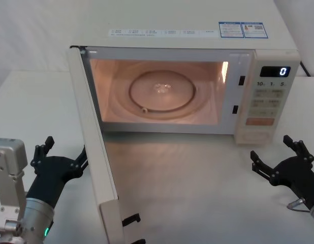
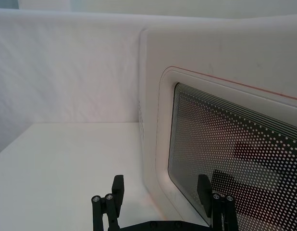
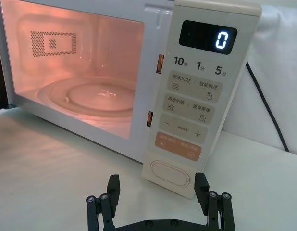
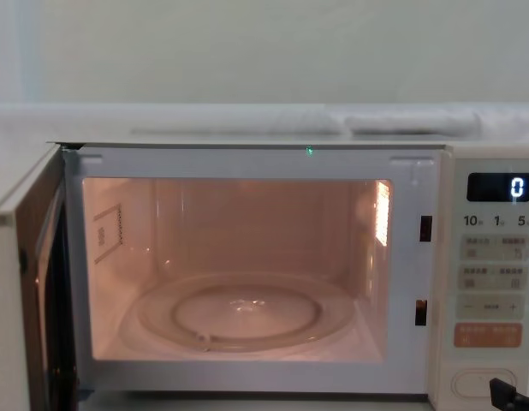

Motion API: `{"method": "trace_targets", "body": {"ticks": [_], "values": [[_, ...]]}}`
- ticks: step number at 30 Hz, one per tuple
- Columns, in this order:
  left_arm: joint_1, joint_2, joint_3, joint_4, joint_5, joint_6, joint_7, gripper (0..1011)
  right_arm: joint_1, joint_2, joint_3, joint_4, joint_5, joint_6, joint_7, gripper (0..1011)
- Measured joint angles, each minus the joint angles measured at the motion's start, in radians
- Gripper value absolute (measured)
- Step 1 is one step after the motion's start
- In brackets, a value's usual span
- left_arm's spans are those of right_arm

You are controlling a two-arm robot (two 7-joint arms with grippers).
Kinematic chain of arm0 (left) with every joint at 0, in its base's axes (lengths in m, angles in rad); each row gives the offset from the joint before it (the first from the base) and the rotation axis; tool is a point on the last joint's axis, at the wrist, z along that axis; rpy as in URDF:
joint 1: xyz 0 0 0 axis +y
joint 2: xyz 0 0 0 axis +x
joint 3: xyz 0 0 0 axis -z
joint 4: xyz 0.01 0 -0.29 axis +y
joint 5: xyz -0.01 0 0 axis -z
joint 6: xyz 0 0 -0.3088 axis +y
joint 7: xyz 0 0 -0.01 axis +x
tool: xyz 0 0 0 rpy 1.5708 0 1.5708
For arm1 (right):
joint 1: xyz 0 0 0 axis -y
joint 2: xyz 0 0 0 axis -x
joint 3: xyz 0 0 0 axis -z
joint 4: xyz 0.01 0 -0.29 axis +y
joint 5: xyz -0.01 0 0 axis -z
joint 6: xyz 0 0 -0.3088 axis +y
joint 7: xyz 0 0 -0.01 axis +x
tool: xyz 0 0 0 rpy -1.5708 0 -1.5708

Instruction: Press the button to open the microwave door with one hand; close the microwave door with the other hand.

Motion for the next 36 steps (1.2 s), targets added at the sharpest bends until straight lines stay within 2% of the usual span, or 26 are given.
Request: {"method": "trace_targets", "body": {"ticks": [22,25,32,33,35,36], "values": [[0.000,0.000,0.000,0.000,0.000,0.000,0.000,1001,0.000,0.000,0.000,0.000,0.000,0.000,0.000,1001],[0.000,0.000,0.000,0.000,0.000,0.000,0.000,961,0.000,0.000,0.000,0.000,0.000,0.000,0.000,1001],[0.000,0.000,0.000,0.000,0.000,0.000,0.000,789,0.000,0.000,0.000,0.000,0.000,0.000,0.000,1001],[0.000,0.000,0.000,0.000,0.000,0.000,0.000,734,0.000,0.000,0.000,0.000,0.000,0.000,0.000,1001],[0.000,0.000,0.000,0.000,0.000,0.000,0.000,693,0.000,0.000,0.000,0.000,0.000,0.000,0.000,1001],[0.000,0.000,0.000,0.000,0.000,0.000,0.000,633,0.000,0.000,0.000,0.000,0.000,0.000,0.000,1001]]}}
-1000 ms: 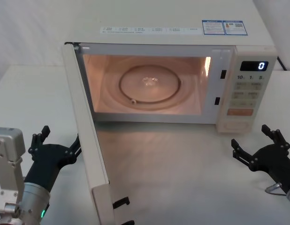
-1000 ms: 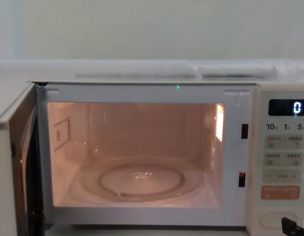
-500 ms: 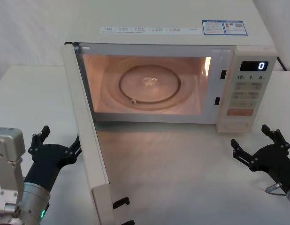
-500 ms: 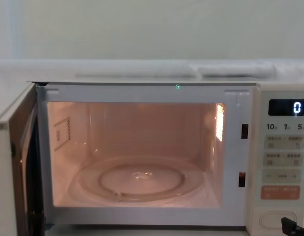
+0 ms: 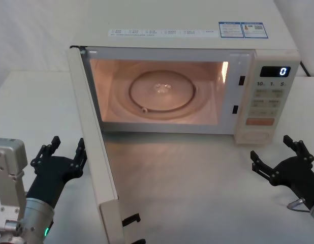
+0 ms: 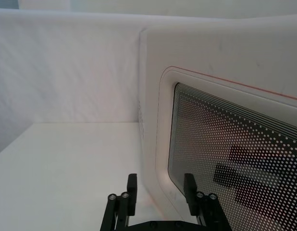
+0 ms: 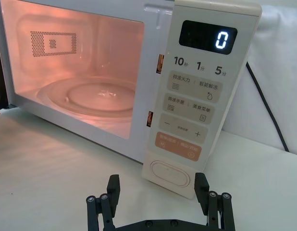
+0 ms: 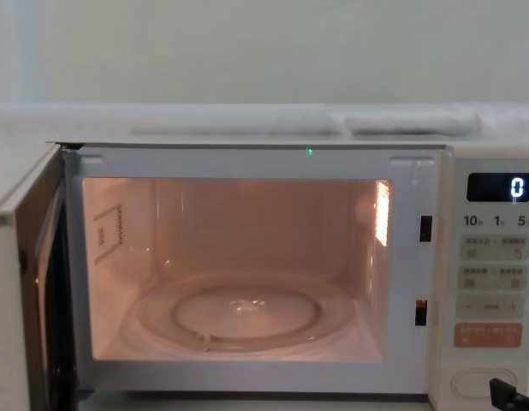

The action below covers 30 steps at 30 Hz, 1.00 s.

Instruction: Press the button to open the microwave door with one hand; close the microwave door with the other hand.

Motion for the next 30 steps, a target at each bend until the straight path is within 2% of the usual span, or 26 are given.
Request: {"method": "trace_targets", "body": {"ticks": [3,7,8,11,14,15,21,30], "values": [[0.000,0.000,0.000,0.000,0.000,0.000,0.000,571,0.000,0.000,0.000,0.000,0.000,0.000,0.000,1001],[0.000,0.000,0.000,0.000,0.000,0.000,0.000,447,0.000,0.000,0.000,0.000,0.000,0.000,0.000,1001],[0.000,0.000,0.000,0.000,0.000,0.000,0.000,384,0.000,0.000,0.000,0.000,0.000,0.000,0.000,1001],[0.000,0.000,0.000,0.000,0.000,0.000,0.000,280,0.000,0.000,0.000,0.000,0.000,0.000,0.000,1001],[0.000,0.000,0.000,0.000,0.000,0.000,0.000,217,0.000,0.000,0.000,0.000,0.000,0.000,0.000,1001],[0.000,0.000,0.000,0.000,0.000,0.000,0.000,159,0.000,0.000,0.000,0.000,0.000,0.000,0.000,1001],[0.000,0.000,0.000,0.000,0.000,0.000,0.000,1,0.000,0.000,0.000,0.000,0.000,0.000,0.000,1001],[0.000,0.000,0.000,0.000,0.000,0.000,0.000,0,0.000,0.000,0.000,0.000,0.000,0.000,0.000,1001]]}}
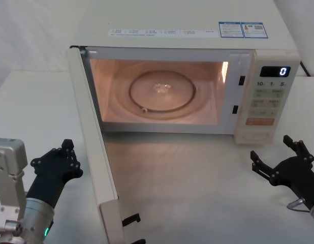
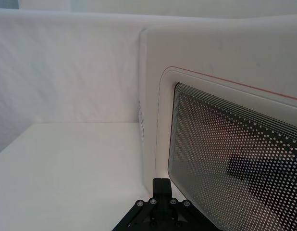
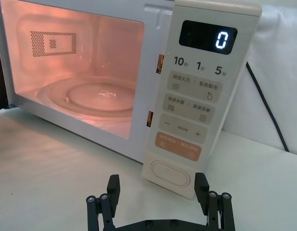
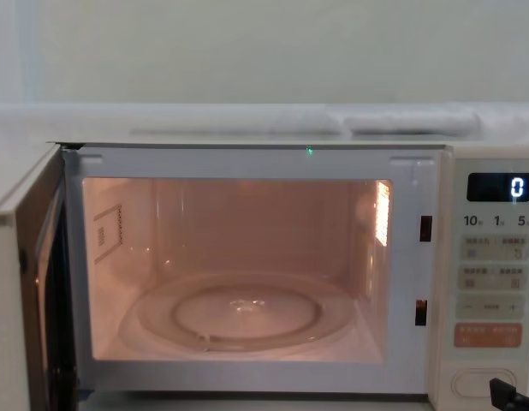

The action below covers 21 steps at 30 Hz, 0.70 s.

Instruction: Press the button to open the microwave door with one hand; close the microwave door with the other hand.

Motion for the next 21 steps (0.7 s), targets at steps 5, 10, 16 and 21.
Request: {"method": "trace_targets", "body": {"ticks": [5,10,16,21], "values": [[0.000,0.000,0.000,0.000,0.000,0.000,0.000,0,0.000,0.000,0.000,0.000,0.000,0.000,0.000,1001],[0.000,0.000,0.000,0.000,0.000,0.000,0.000,0,0.000,0.000,0.000,0.000,0.000,0.000,0.000,1001],[0.000,-0.001,-0.001,0.000,0.000,0.000,-0.001,0,0.000,0.000,0.000,0.000,0.000,0.000,0.000,1001],[-0.002,-0.006,-0.010,0.000,0.005,0.005,-0.028,0,0.000,0.000,0.000,0.000,0.000,0.000,0.000,1001]]}}
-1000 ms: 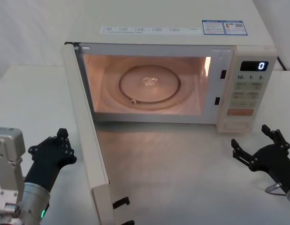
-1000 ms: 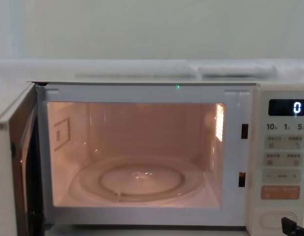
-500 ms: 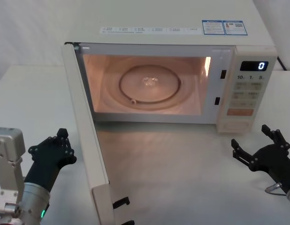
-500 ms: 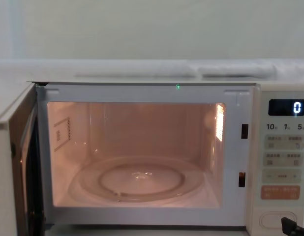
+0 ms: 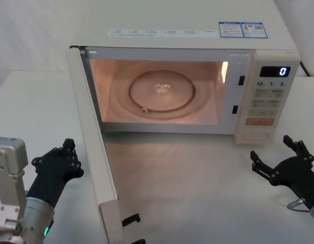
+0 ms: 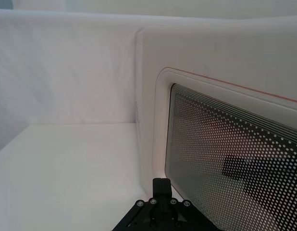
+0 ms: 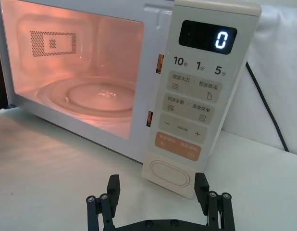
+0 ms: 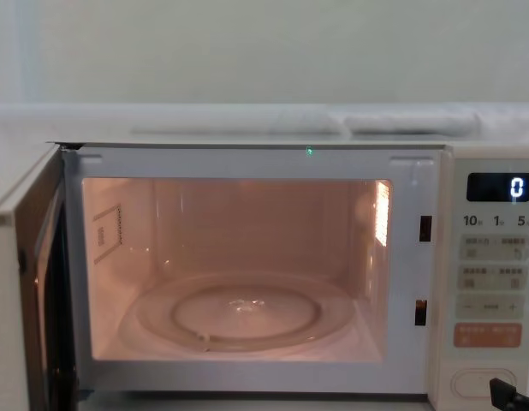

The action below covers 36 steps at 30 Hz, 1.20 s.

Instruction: Press the button to open the microwave door with one hand; close the microwave door with the other hand.

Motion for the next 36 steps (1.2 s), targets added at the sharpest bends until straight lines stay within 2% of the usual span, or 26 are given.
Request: {"method": "trace_targets", "body": {"ticks": [10,18,26,30,36], "values": [[0.040,-0.018,-0.046,-0.038,-0.009,0.000,-0.027,0,0.000,0.000,0.000,0.000,0.000,0.000,0.000,1001],[0.088,-0.012,-0.102,-0.114,-0.033,0.020,-0.068,0,0.000,0.000,0.000,0.000,0.000,0.000,0.000,1001],[0.112,0.036,-0.148,-0.187,-0.079,0.073,-0.131,0,0.000,0.000,0.000,0.000,0.000,0.000,0.000,1001],[0.119,0.079,-0.173,-0.224,-0.128,0.096,-0.180,0,0.000,0.000,0.000,0.000,0.000,0.000,0.000,1001],[0.115,0.135,-0.174,-0.255,-0.166,0.114,-0.229,0,0.000,0.000,0.000,0.000,0.000,0.000,0.000,1001]]}}
